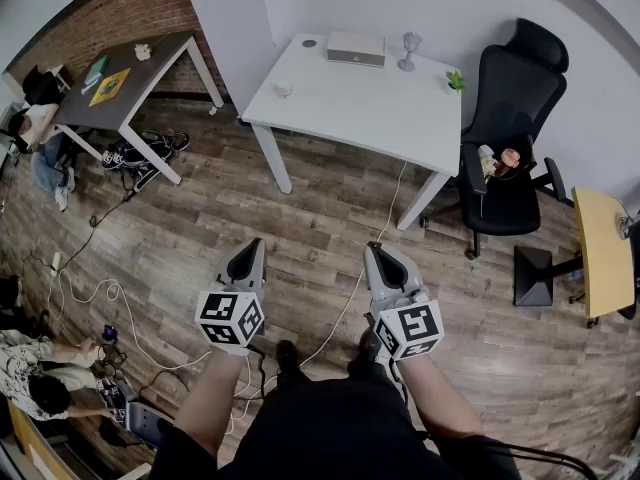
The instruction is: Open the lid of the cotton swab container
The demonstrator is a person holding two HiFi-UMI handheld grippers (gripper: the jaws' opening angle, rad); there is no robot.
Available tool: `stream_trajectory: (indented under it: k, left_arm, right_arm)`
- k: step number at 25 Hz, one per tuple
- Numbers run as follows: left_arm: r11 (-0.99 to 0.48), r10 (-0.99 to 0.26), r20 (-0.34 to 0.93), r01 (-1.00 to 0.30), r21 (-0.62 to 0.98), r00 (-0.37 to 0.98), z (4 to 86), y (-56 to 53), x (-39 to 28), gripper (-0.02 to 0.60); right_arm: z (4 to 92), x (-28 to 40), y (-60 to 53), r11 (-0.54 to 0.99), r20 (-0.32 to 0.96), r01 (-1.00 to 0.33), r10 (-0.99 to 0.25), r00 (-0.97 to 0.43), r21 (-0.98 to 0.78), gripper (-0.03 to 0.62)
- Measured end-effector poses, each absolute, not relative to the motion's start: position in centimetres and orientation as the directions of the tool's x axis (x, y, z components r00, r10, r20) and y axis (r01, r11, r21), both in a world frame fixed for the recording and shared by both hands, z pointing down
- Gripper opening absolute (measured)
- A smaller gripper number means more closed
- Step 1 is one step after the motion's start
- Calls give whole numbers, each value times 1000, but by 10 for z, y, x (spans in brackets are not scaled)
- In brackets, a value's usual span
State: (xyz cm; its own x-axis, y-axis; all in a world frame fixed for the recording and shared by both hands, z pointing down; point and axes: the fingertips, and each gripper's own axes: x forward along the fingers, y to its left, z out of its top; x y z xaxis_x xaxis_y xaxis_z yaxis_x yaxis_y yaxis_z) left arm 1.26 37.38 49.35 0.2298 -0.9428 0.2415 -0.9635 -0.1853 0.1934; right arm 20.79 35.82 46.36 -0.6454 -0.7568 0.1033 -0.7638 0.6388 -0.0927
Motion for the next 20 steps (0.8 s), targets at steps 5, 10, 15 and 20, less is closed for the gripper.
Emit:
stream_trajectory:
  k: [5, 10, 15, 20]
  left_arm:
    - [-161, -952, 227, -967, 200, 205, 483, 392, -44, 0]
    - [-161, -964, 183, -969, 185, 195, 466, 397, -73, 0]
    - [-259, -958, 105, -962, 88, 268, 436, 412, -111, 286]
    - [-331, -936, 98, -941, 72, 337, 434, 415, -149, 313]
  right_arm:
    - [452, 161, 379, 647, 110, -761, -754, -648, -51, 2]
    - [446, 142, 379, 625, 110, -778, -771, -628, -61, 2]
    - [411, 107, 381, 570, 22, -820, -820, -571, -47, 151]
    - [389, 75, 380, 518, -19, -855, -856, -517, -30, 212]
